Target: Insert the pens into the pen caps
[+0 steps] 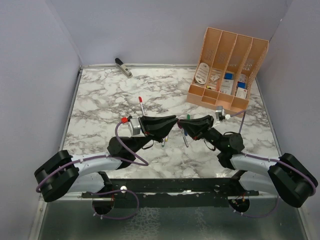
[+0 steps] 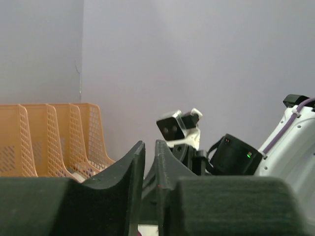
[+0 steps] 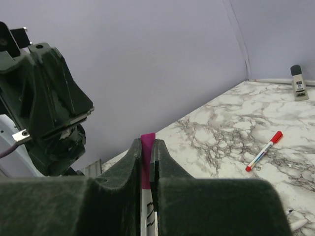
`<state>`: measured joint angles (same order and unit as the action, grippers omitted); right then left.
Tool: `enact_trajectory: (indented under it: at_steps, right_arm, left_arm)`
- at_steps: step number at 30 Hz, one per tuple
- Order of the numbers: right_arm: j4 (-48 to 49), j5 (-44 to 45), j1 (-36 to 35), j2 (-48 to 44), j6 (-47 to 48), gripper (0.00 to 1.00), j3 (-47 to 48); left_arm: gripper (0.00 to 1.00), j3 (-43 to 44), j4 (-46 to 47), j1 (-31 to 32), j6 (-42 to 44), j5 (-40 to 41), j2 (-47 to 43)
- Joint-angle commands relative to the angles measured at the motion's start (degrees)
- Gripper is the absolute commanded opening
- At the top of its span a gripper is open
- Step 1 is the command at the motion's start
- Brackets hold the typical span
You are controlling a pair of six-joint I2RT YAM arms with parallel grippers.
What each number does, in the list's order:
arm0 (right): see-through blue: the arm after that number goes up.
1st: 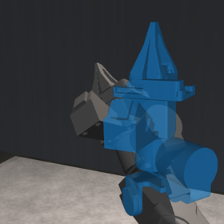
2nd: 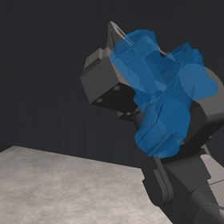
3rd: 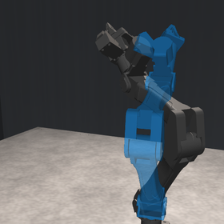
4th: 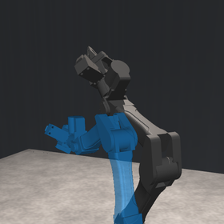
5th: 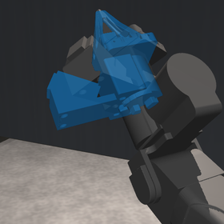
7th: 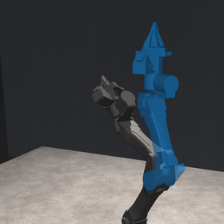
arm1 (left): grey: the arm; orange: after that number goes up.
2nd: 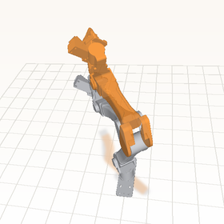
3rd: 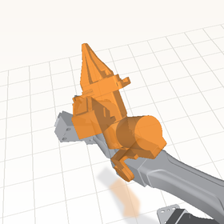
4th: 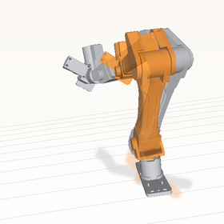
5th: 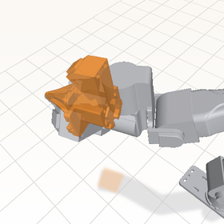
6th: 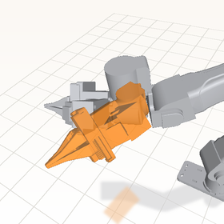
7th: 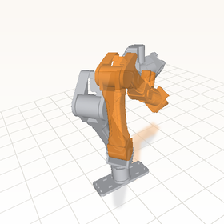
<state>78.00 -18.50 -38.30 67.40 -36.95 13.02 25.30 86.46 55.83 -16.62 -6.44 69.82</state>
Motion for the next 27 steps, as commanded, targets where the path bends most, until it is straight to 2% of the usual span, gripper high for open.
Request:
enact_trajectory:
  at_steps: [1, 2, 3, 8, 16, 27]
  right_arm:
    - [-4.12, 2.84, -0.26, -3.64, 4.01, 0.01, 2.32]
    - [-5.06, 3.26, -0.28, -4.40, 4.78, 0.01, 2.82]
    - [-5.63, 3.63, -0.28, -5.08, 5.34, 0.01, 3.24]
    - [-6.15, 4.59, -0.22, -6.58, 6.44, 0.01, 5.35]
    - [-1.85, 3.40, -0.28, -3.37, 3.15, 0.01, 6.85]
    - [0.52, 3.21, -0.28, -2.20, 1.64, 0.01, 5.58]
  left_arm:
    - [0.34, -3.39, -6.79, -0.29, 1.89, 0.32, -5.58]
    - [0.49, -4.36, -9.27, -0.29, 2.31, 0.33, -6.84]
    - [0.56, -5.37, -11.30, -0.29, 2.47, 0.37, -7.97]
    - [0.64, -9.36, -14.38, -0.29, 1.37, -0.83, -10.33]
    - [0.66, -6.49, -13.82, -0.29, -1.08, -2.10, -1.88]
    - [0.67, -3.67, 0.60, -0.29, -6.57, -3.28, 10.35]
